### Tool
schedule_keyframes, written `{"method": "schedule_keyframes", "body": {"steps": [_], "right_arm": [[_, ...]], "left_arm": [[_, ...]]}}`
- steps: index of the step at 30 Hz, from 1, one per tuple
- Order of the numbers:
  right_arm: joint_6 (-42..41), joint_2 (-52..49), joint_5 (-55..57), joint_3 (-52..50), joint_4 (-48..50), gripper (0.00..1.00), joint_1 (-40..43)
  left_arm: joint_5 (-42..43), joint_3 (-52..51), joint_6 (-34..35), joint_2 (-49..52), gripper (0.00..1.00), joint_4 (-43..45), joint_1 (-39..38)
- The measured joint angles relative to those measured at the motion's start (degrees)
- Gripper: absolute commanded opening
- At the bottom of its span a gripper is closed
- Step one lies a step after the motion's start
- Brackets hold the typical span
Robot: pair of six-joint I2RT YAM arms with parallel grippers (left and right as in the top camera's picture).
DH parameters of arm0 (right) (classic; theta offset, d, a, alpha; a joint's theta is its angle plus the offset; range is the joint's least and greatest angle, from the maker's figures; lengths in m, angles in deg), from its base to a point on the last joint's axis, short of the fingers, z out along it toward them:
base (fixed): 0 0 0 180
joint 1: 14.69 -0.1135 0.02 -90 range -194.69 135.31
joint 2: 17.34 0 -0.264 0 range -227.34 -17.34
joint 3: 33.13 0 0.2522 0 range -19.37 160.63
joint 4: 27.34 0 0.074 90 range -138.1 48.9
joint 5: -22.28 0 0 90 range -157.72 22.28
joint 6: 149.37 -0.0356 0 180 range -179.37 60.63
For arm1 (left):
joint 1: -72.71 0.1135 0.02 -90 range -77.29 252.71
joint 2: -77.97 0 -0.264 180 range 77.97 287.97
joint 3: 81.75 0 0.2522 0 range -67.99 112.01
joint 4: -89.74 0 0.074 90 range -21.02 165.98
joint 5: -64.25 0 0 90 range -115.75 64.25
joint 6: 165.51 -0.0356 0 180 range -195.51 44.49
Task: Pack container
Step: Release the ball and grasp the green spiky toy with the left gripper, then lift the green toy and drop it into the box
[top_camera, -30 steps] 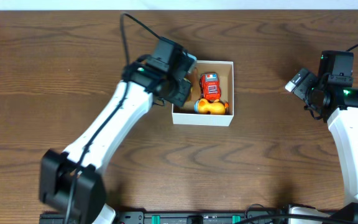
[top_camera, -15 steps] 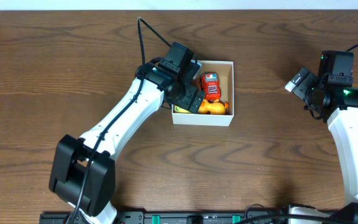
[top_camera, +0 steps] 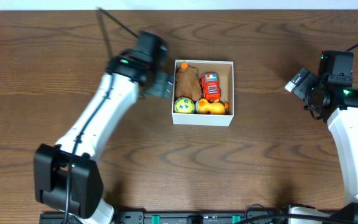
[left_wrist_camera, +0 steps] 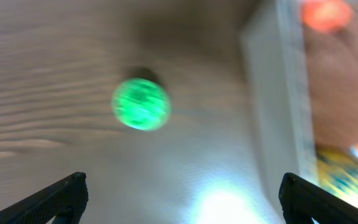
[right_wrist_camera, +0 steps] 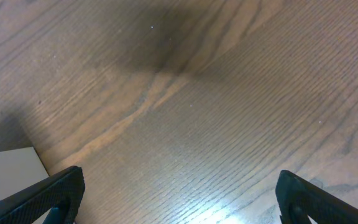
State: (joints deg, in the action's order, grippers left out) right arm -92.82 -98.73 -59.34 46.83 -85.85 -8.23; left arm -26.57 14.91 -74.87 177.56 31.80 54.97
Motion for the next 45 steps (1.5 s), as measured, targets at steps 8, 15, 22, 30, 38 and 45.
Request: {"method": "schedule_keyframes", "body": {"steps": [8, 15, 22, 30, 38, 45], "right_arm": [[0.0, 0.0, 0.0, 0.0, 0.0, 0.99, 0.0], [0.0, 0.0, 0.0, 0.0, 0.0, 0.99, 0.0], [0.0, 0.0, 0.0, 0.0, 0.0, 0.99, 0.0], [0.0, 0.0, 0.0, 0.0, 0.0, 0.99, 0.0], [0.0, 0.0, 0.0, 0.0, 0.0, 0.99, 0.0], [0.0, 0.0, 0.0, 0.0, 0.0, 0.99, 0.0]], "left_arm": [[1.4, 0.2, -1.3, 4.9, 0.98, 7.1, 8.3], [3.9, 0.2, -2.6, 15.5, 0.98, 11.5, 8.0], [4.1, 0.2, -2.6, 19.6, 0.98, 14.5, 8.0], [4.5, 0.3, -2.7, 21.8, 0.81, 15.3, 8.0], [4.7, 0.5, -3.5, 22.0, 0.58, 15.3, 8.0], [4.7, 0.6, -3.5, 21.9, 0.45, 14.5, 8.0]]}}
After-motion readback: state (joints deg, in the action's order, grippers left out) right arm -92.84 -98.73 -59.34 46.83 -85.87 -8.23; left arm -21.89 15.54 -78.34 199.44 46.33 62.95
